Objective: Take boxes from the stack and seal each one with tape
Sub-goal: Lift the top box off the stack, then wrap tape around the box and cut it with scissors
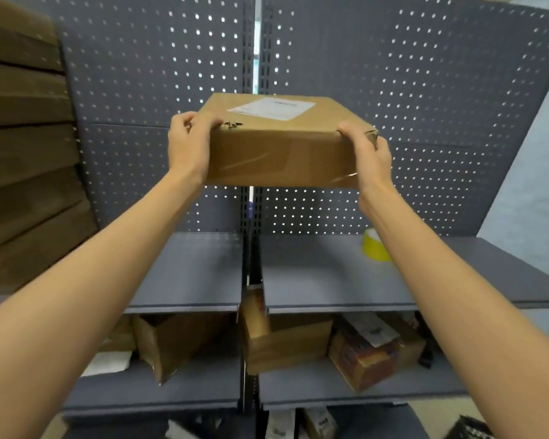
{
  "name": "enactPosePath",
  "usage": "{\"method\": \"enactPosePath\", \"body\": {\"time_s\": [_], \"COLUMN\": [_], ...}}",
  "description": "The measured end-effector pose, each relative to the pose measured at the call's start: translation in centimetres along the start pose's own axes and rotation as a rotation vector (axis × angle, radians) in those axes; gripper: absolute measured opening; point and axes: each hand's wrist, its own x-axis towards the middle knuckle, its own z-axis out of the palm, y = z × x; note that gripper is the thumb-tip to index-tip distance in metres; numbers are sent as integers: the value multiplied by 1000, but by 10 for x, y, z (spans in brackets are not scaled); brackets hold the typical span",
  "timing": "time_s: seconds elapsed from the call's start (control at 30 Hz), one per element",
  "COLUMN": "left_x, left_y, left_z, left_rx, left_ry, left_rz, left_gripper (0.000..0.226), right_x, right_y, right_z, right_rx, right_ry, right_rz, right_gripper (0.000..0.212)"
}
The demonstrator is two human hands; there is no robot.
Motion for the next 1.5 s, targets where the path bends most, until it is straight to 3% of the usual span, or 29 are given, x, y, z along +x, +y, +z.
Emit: {"method": "enactPosePath", "body": {"time_s": [0.17,0.33,0.67,1.2,1.27,1.37,1.5], "left_x": [-33,-54,-87,-87,-83,-72,-64], "left_y": [-32,-60,-118,-163,-163,-162,-152], "left_z": [4,2,-2,-14,-19,-32,-43], "left_rx": [47,80,157,184,211,292,447], "left_ry": [56,52,-13,-144,-190,-260,-433], "left_rz": [-59,-112,-213,-246,-220,-142,-31], "left_gripper": [40,41,47,46,45,40,49], "right_x": [-6,-9,-28,-23,-21,-18,-25], "right_y": [38,76,141,179,170,155,133], "right_z": [-16,-28,-43,-47,-47,-45,-19], "right_rx": [-24,-19,-58,-130,-180,-408,-660], "right_ry": [-67,-90,-98,-134,-106,-52,-220], "right_rz": [88,166,299,319,275,43,-313], "right_gripper": [85,41,63,69,78,77,56]}}
